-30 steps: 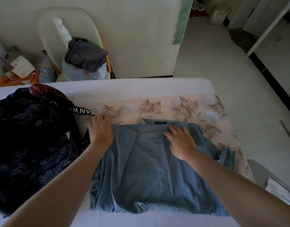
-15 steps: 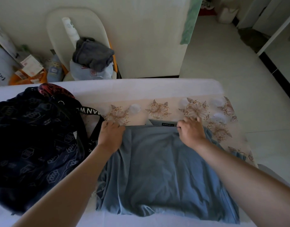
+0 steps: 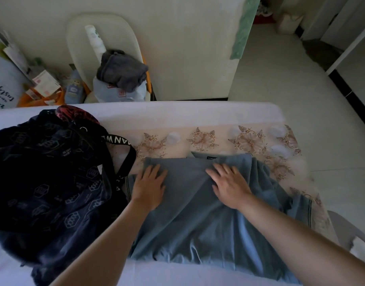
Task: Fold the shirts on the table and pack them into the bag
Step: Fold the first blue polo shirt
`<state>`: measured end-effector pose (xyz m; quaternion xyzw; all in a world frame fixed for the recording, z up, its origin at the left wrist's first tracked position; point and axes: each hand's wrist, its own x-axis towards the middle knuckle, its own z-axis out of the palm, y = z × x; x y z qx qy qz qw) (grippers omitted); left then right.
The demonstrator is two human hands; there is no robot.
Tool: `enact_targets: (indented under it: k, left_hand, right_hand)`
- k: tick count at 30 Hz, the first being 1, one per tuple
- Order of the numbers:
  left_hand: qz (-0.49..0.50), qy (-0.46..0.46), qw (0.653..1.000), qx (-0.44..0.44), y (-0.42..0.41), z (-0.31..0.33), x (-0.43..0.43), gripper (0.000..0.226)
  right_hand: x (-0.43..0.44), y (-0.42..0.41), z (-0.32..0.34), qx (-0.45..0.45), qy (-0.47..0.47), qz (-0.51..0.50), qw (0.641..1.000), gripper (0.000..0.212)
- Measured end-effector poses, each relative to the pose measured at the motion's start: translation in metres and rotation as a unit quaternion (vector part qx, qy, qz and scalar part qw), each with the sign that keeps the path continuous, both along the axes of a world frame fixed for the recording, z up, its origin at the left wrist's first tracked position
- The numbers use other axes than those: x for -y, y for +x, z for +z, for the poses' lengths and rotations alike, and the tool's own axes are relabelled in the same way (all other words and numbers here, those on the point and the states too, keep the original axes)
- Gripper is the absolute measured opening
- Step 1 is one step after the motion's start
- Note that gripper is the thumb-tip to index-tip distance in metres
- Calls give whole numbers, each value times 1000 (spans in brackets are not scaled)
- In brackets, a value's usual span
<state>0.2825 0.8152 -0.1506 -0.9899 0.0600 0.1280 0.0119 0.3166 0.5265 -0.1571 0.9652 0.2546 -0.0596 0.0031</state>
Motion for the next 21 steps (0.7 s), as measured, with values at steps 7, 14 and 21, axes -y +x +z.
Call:
enact_targets:
  k: [7,14,21]
  left_hand:
    - [91,4,990,109,-46,6,-16,33]
    - [173,-27,984,17,-88,8,-10,22]
    - [236,-64,968,50,-75,20,-17,21]
  right_hand:
    - [-19,-45,-1,-28,28,-95,995,67]
    - [-41,-118,-10,-53,75,-12,996,71]
    - [-34,-112,0,-144,15,7,989,75]
